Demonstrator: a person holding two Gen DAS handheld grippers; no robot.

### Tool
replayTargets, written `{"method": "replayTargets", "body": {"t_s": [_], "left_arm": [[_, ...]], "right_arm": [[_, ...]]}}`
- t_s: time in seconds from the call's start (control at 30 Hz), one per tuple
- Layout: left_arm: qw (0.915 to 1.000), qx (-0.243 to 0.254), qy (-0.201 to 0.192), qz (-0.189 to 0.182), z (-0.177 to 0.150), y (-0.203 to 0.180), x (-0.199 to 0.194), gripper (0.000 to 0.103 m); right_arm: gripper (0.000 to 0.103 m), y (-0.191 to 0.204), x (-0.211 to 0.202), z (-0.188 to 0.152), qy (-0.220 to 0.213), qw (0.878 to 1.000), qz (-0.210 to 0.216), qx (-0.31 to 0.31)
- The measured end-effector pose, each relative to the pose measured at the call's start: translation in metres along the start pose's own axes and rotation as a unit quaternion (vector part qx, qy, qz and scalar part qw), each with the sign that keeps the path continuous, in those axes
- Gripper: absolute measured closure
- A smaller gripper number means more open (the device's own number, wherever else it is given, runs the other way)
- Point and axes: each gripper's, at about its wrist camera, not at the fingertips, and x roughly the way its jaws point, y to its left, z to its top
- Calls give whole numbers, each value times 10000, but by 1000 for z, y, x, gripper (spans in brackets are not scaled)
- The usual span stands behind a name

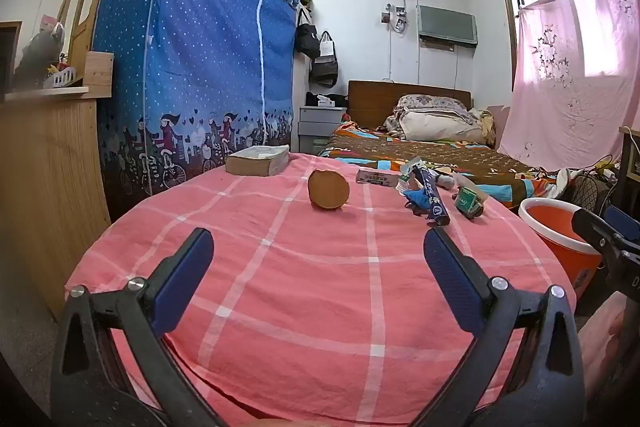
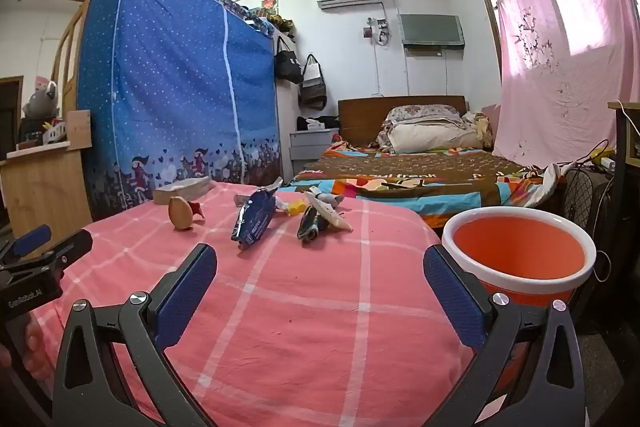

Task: Collect trash

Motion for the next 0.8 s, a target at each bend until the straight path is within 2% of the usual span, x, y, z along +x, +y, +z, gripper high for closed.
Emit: {"method": "replayTargets", "body": {"t_s": [0.8], "left_arm": [[10000, 14, -3, 4, 0, 0, 0, 0]], "right_arm": [[0, 0, 1, -1, 52, 10000, 10, 68]]}}
